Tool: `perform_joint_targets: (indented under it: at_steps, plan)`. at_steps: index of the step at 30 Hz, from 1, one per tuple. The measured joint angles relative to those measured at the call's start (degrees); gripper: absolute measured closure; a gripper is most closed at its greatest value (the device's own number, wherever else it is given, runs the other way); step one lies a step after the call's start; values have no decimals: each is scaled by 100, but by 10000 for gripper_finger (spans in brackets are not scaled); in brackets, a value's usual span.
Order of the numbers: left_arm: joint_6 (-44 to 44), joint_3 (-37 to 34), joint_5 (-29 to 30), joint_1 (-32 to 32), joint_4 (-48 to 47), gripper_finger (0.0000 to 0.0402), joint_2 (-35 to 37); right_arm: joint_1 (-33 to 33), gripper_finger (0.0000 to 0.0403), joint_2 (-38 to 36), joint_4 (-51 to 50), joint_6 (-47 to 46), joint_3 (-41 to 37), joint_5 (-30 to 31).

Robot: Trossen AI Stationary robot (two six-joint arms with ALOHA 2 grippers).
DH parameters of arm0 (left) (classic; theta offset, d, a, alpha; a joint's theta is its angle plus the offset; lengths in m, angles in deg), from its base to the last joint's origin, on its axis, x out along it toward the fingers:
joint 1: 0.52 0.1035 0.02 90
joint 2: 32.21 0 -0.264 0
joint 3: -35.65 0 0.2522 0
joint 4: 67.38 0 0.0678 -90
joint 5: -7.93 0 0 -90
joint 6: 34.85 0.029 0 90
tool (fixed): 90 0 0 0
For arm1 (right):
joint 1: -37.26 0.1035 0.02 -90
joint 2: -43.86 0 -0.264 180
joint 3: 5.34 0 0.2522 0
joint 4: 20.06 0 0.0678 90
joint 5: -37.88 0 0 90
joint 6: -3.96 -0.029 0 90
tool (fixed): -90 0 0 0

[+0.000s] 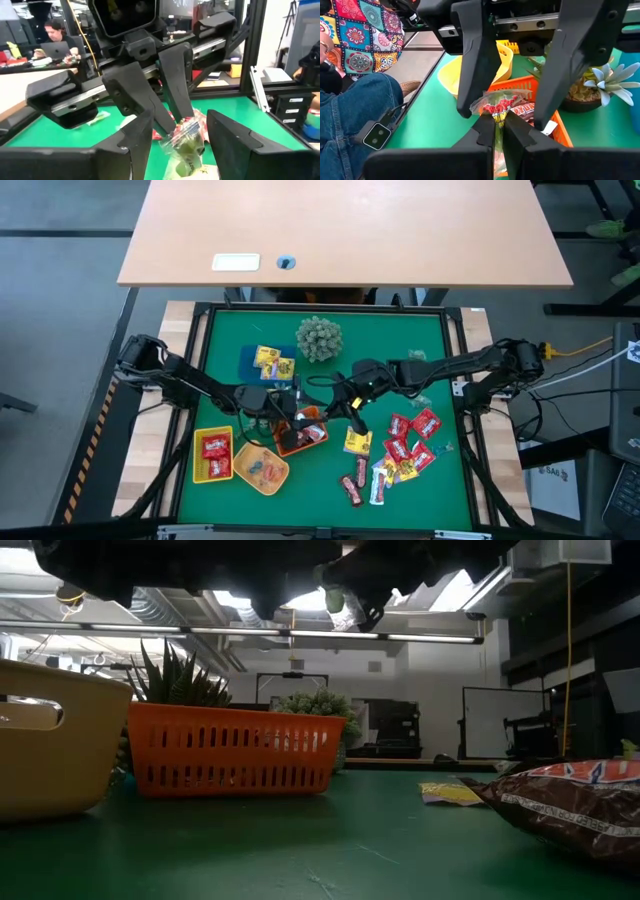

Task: Sort candy
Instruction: Put the green gummy into the light orange bin

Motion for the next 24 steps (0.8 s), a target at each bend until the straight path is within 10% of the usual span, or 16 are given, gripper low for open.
perform_joint_targets:
  at_steps: [24]
  plan:
    - [-148, -2, 22, -7, -101, 396, 0, -8, 385, 0, -46, -27, 0, 30]
